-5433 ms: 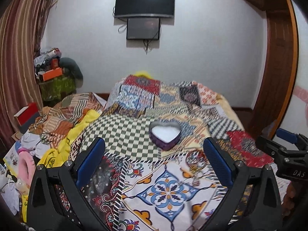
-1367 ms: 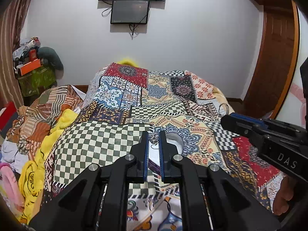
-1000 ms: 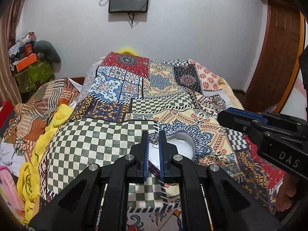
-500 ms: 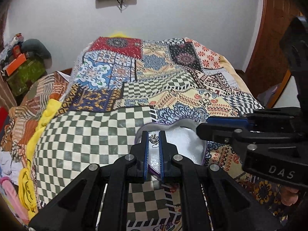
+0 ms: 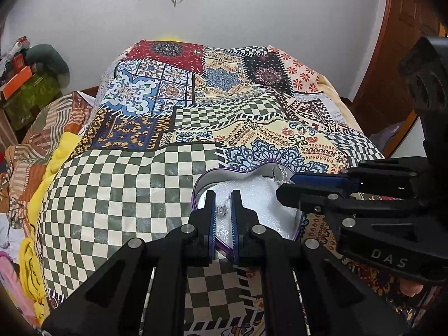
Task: Organize jewelry
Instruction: 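Open the left gripper over the tin and withdraw, then grasp a silver ring from the jewelry pile with the right gripper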
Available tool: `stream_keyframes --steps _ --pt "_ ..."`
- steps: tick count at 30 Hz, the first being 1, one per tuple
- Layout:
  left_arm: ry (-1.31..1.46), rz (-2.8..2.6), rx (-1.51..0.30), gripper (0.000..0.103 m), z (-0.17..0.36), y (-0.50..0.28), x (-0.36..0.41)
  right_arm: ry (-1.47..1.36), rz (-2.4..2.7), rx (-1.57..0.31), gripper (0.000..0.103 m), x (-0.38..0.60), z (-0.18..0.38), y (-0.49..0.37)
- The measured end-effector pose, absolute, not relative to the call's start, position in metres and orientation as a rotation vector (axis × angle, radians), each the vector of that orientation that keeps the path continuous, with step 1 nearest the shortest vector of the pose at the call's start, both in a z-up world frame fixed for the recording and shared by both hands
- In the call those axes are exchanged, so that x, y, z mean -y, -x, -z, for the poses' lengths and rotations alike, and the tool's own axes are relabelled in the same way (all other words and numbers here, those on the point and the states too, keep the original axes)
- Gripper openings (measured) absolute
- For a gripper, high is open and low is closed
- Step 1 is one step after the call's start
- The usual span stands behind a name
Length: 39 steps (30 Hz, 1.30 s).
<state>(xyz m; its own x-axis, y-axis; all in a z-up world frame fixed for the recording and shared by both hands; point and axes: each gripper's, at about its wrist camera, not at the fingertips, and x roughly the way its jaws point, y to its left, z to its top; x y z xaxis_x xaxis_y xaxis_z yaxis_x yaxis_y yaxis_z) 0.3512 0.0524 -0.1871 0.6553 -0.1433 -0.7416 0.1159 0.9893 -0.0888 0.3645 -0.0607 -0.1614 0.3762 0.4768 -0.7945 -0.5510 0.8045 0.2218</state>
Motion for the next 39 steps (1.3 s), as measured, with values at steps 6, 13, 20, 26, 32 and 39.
stream_keyframes --steps 6,13,20,26,32,39 --pt "0.048 0.128 -0.840 0.011 0.180 -0.345 -0.059 0.071 -0.670 -1.015 0.016 0.062 0.161 -0.365" --pt "0.063 0.092 -0.812 0.035 0.163 -0.328 -0.069 0.070 -0.630 -0.973 0.036 0.070 0.146 -0.352" --pt "0.067 0.092 -0.809 0.035 0.150 -0.308 -0.072 0.123 -0.589 -0.920 0.037 0.076 0.123 -0.326" --pt "0.055 0.091 -0.806 0.035 0.141 -0.285 -0.071 0.174 -0.561 -0.866 0.037 0.078 0.110 -0.301" --pt "0.058 0.090 -0.807 0.035 0.135 -0.260 -0.069 0.199 -0.544 -0.829 0.037 0.083 0.103 -0.274" --pt "0.072 0.089 -0.816 0.035 0.135 -0.236 -0.067 0.215 -0.527 -0.818 0.037 0.094 0.101 -0.250"
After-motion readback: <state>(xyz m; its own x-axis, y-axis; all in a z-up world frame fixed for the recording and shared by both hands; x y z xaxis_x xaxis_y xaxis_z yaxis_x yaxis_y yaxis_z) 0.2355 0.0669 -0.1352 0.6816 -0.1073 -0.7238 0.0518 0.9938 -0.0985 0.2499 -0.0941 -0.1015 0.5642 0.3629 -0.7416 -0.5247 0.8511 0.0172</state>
